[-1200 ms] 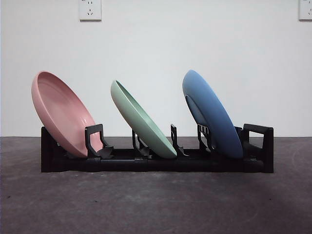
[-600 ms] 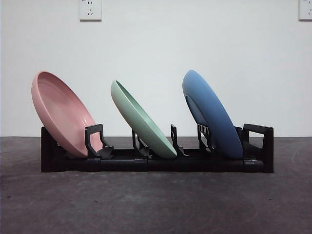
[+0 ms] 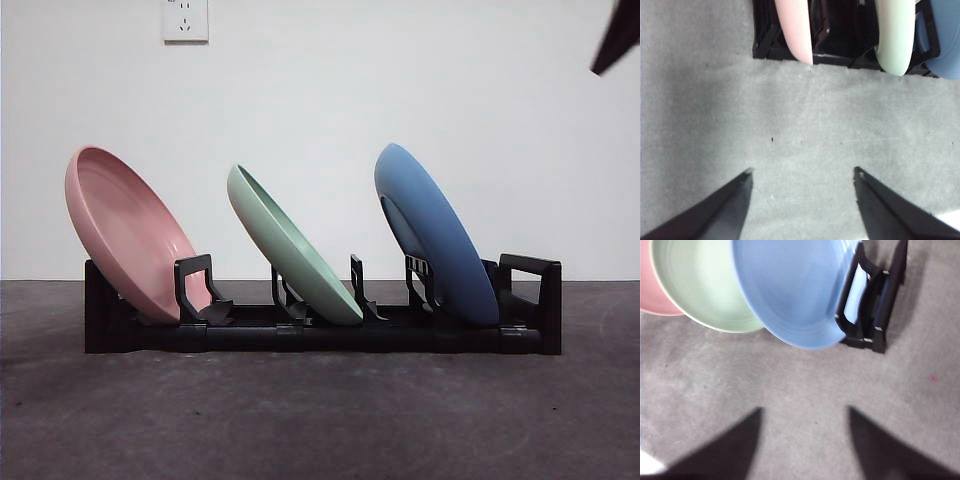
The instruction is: Place the plate
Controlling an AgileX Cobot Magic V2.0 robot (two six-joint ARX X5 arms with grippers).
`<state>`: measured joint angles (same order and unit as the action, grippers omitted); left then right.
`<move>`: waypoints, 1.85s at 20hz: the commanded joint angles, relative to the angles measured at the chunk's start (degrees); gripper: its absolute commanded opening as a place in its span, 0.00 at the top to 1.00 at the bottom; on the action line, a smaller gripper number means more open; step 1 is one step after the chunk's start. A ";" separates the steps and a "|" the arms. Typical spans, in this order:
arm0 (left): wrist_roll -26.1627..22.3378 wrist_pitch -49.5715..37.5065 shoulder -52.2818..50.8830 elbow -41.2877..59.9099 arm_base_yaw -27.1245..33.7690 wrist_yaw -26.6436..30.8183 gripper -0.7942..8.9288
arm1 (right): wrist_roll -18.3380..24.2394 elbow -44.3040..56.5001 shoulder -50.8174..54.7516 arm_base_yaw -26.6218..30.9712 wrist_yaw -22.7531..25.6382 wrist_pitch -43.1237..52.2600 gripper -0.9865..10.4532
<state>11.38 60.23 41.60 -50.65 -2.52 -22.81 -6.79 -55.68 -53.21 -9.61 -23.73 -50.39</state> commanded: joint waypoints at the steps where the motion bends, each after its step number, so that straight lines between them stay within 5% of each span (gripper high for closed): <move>1: -0.63 -0.48 0.26 -1.36 -0.13 -0.42 0.56 | 0.94 -2.80 -1.46 -1.33 0.17 -0.11 0.61; 5: -0.61 -1.66 0.28 -1.36 -0.13 -0.42 0.56 | 0.81 -11.54 -8.57 -4.33 0.20 -4.52 0.68; 15: 0.72 -2.82 0.28 -1.36 -0.13 -0.42 0.56 | 2.80 -31.28 -32.41 -13.44 5.92 -5.16 0.68; 22: 0.72 -3.06 0.28 -1.36 -0.11 -0.39 0.56 | 2.75 -32.54 -40.54 -17.20 7.74 1.64 0.69; 31: 0.70 -3.06 0.28 -1.36 -0.11 -0.39 0.56 | 2.93 -32.52 -43.45 -18.03 9.03 3.76 0.90; 37: 0.68 -3.06 0.28 -1.36 -0.11 -0.39 0.56 | 2.23 -32.72 -43.12 -18.03 8.66 3.56 0.90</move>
<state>11.79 57.63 41.60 -50.68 -2.52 -22.83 -4.78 -86.80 -95.50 -27.33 -15.22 -47.40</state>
